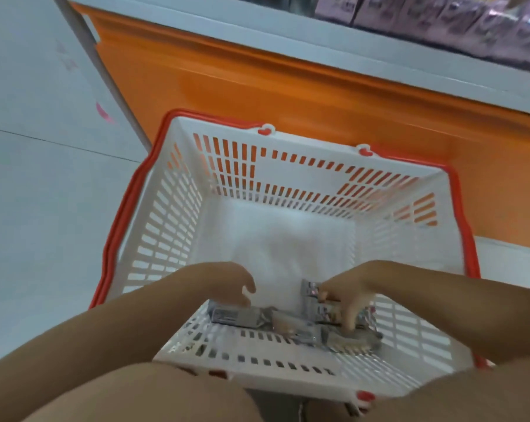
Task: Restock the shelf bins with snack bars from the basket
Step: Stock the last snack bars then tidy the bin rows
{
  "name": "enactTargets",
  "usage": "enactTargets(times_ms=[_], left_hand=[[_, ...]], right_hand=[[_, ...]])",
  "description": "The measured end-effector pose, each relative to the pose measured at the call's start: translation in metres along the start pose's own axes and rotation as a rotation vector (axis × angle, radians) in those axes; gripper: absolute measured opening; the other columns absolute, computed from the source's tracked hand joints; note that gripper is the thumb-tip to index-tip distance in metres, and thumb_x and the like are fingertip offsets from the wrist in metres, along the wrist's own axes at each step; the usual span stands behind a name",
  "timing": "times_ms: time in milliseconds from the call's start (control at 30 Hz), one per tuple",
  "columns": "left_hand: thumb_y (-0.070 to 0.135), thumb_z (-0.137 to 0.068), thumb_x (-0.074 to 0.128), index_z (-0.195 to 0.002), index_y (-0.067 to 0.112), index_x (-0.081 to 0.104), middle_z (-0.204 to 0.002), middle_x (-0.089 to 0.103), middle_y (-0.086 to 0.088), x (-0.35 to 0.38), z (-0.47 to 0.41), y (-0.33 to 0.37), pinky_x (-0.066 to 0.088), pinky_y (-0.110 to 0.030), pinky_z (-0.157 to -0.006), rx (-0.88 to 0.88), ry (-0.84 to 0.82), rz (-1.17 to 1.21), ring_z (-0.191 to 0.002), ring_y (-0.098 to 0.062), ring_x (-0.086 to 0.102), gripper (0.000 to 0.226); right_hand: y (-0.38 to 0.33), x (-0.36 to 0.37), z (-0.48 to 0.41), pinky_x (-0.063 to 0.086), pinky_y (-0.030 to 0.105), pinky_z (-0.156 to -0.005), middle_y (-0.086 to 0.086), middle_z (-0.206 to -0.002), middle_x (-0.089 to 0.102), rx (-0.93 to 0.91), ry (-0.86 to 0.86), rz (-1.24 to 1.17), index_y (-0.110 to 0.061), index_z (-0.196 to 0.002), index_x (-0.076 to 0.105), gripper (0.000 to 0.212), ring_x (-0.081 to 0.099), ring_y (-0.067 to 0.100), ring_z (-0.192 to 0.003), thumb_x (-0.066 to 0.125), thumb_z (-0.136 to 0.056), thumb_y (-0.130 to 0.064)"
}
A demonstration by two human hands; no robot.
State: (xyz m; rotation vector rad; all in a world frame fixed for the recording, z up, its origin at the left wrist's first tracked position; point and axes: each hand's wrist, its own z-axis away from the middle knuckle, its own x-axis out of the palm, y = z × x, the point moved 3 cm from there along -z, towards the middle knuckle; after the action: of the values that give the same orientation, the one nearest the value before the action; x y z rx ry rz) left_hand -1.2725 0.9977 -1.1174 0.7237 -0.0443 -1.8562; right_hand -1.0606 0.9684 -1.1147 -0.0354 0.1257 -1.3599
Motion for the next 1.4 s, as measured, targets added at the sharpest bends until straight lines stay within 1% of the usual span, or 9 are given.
enactTargets(times_ms=[133, 300, 567, 700, 800, 933, 1067, 1300, 1400], left_hand=[[0.034, -0.094, 0.054, -0.141, 0.026, 0.043, -0.146, 0.04, 0.001, 0.016, 0.0, -0.001, 0.033, -0.032, -0.104, -0.013, -0.143, -0.008, -0.131, -0.018, 0.04, 0.049], [0.029, -0.092, 0.053, -0.136, 0.018, 0.05, -0.135, 0.052, -0.003, 0.026, 0.003, -0.006, 0.04, -0.032, -0.099, -0.056, -0.135, -0.096, -0.123, -0.022, 0.049, 0.046], [0.032, -0.096, 0.05, -0.143, 0.024, 0.037, -0.142, 0.043, 0.0, 0.017, 0.004, -0.033, 0.037, -0.034, -0.104, -0.178, 0.132, -0.074, -0.13, -0.018, 0.042, 0.049], [0.035, -0.097, 0.048, -0.14, 0.027, 0.04, -0.141, 0.044, 0.002, 0.002, 0.006, -0.035, 0.036, -0.032, -0.102, -0.166, 0.296, 0.084, -0.127, -0.016, 0.044, 0.045], [0.035, -0.096, 0.052, -0.138, 0.019, 0.043, -0.139, 0.048, 0.0, -0.022, 0.017, -0.033, 0.036, -0.026, -0.097, -0.116, 0.374, 0.292, -0.125, -0.016, 0.046, 0.046], [0.03, -0.091, 0.062, -0.13, 0.022, 0.051, -0.123, 0.057, 0.006, -0.069, 0.064, -0.022, 0.04, -0.018, -0.08, 0.038, 0.388, 0.705, -0.111, -0.012, 0.054, 0.042], [0.029, -0.089, 0.064, -0.113, 0.033, 0.057, -0.114, 0.061, 0.008, -0.101, 0.13, -0.001, 0.043, -0.022, -0.085, 0.174, 0.344, 0.905, -0.107, -0.006, 0.057, 0.025], [0.024, -0.083, 0.071, -0.089, 0.016, 0.058, -0.084, 0.069, 0.004, -0.133, 0.226, 0.029, 0.049, -0.024, -0.077, 0.313, 0.686, 1.01, -0.08, -0.009, 0.063, 0.016], [0.018, -0.084, 0.068, -0.083, 0.013, 0.053, -0.072, 0.068, 0.002, -0.147, 0.258, 0.037, 0.05, -0.029, -0.075, 0.37, 0.859, 1.219, -0.072, -0.011, 0.064, 0.015]], right_hand=[[-0.007, 0.014, 0.004, 0.038, 0.038, -0.106, 0.004, -0.159, 0.01, -0.002, 0.001, 0.166, -0.025, -0.152, -0.002, 0.114, 0.028, 0.028, -0.14, 0.08, -0.073, -0.027], [-0.015, 0.013, -0.008, 0.049, 0.037, -0.092, 0.005, -0.133, 0.05, -0.092, 0.417, 0.092, -0.026, -0.145, 0.021, 0.086, 0.056, 0.027, -0.111, 0.073, -0.076, -0.032], [-0.052, -0.035, -0.007, 0.043, 0.032, -0.097, 0.004, -0.141, 0.045, -0.316, 0.739, -0.34, -0.024, -0.145, 0.029, 0.072, 0.049, 0.02, -0.12, 0.068, -0.086, -0.034], [-0.05, -0.056, 0.005, 0.041, 0.022, -0.083, 0.003, -0.13, 0.054, -0.333, 0.749, -0.468, -0.023, -0.137, 0.042, 0.062, 0.053, 0.014, -0.099, 0.072, -0.083, -0.031], [-0.049, -0.07, 0.027, 0.041, 0.022, -0.089, 0.0, -0.13, 0.052, -0.374, 0.766, -0.5, -0.023, -0.128, 0.047, 0.055, 0.052, 0.014, -0.107, 0.074, -0.081, -0.034], [-0.059, -0.092, 0.082, 0.039, 0.021, -0.089, -0.003, -0.125, 0.055, -0.45, 0.824, -0.405, -0.02, -0.116, 0.055, 0.041, 0.049, 0.006, -0.109, 0.074, -0.081, -0.028], [-0.076, -0.108, 0.156, 0.036, 0.002, -0.075, -0.009, -0.111, 0.059, -0.496, 0.936, -0.191, -0.02, -0.115, 0.061, 0.033, 0.05, -0.003, -0.09, 0.071, -0.084, -0.025], [-0.11, -0.114, 0.277, 0.033, 0.024, -0.096, -0.005, -0.126, 0.055, -0.528, 1.245, 0.179, -0.026, -0.126, 0.058, 0.039, 0.045, 0.011, -0.115, 0.065, -0.088, -0.027], [-0.113, -0.118, 0.314, 0.031, 0.028, -0.104, -0.005, -0.139, 0.041, -0.449, 1.563, 0.044, -0.031, -0.13, 0.053, 0.048, 0.036, 0.015, -0.127, 0.068, -0.084, -0.036]])
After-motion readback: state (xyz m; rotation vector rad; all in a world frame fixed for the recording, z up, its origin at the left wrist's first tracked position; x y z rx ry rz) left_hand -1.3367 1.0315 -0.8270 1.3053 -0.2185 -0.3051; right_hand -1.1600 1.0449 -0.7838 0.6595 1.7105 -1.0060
